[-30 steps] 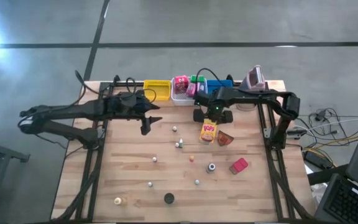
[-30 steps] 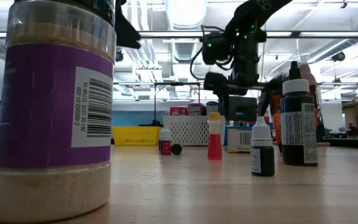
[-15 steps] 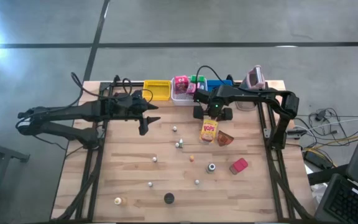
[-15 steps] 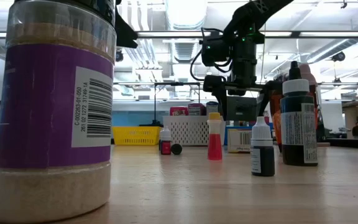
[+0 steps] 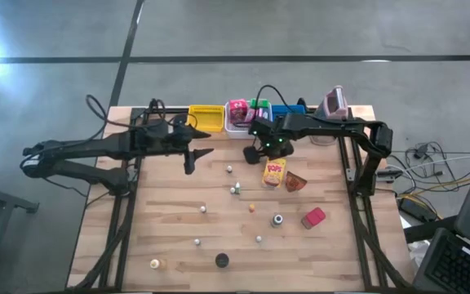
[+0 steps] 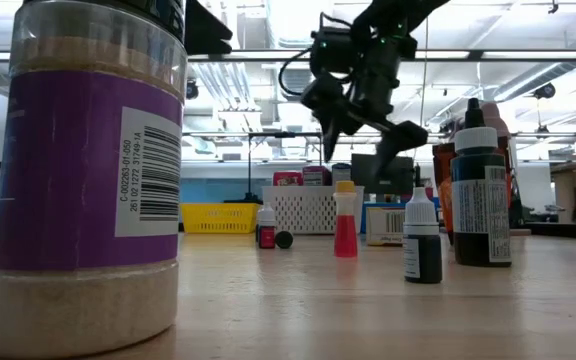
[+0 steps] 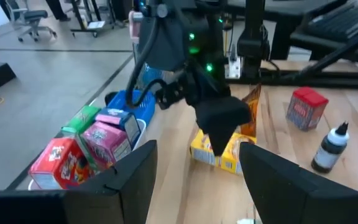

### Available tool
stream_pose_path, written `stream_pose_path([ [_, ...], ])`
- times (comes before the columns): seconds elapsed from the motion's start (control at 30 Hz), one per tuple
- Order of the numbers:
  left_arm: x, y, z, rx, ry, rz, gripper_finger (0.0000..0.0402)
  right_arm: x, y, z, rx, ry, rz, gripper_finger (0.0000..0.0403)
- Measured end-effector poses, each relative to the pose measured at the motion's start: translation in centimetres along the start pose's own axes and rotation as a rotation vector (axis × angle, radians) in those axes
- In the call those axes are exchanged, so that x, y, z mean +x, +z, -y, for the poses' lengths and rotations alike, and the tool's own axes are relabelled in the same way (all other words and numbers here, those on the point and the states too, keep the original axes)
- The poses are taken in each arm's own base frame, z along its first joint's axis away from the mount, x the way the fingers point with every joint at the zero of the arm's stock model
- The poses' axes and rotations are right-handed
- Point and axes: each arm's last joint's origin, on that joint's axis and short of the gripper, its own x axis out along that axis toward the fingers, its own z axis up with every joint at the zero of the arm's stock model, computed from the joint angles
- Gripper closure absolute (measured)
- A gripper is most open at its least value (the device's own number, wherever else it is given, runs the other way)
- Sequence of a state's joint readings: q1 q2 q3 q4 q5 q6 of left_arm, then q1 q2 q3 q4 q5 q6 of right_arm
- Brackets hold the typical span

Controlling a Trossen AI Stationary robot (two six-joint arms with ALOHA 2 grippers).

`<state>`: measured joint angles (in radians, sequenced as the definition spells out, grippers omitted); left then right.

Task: Pick & Place Kitchen Items
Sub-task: Put the yellow cereal box into the white basket

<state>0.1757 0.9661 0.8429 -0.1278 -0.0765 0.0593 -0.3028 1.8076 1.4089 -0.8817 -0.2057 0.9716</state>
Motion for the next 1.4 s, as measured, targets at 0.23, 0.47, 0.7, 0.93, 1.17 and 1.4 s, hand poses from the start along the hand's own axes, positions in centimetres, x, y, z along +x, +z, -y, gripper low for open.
stream_pose_path([
  [0.23, -0.4, 0.5, 0.0, -0.015, -0.002, 0.022, 0.0167, -1.1, 0.6, -1.2, -0.073, 0.062, 0.048, 0.0039],
  [0.47, -0.4, 0.5, 0.0, -0.019, -0.002, 0.022, 0.0167, -1.8, 0.8, -1.6, -0.137, 0.059, 0.081, 0.0039],
  [0.7, -0.4, 0.5, 0.0, -0.035, -0.005, 0.020, 0.0167, -1.7, 0.9, -1.9, -0.179, 0.088, 0.093, 0.0039],
  [0.93, -0.4, 0.5, 0.0, -0.012, -0.005, 0.015, 0.0168, -1.8, 1.2, -2.4, -0.212, 0.139, 0.138, 0.0039],
  [1.17, -0.4, 0.3, 0.0, 0.017, -0.006, -0.001, 0.0168, -1.8, 1.1, -2.5, -0.222, 0.145, 0.129, 0.0039],
  [1.4, -0.4, 0.3, 0.0, 0.046, -0.005, 0.000, 0.0167, -1.8, 1.1, -2.5, -0.234, 0.174, 0.097, 0.0038],
])
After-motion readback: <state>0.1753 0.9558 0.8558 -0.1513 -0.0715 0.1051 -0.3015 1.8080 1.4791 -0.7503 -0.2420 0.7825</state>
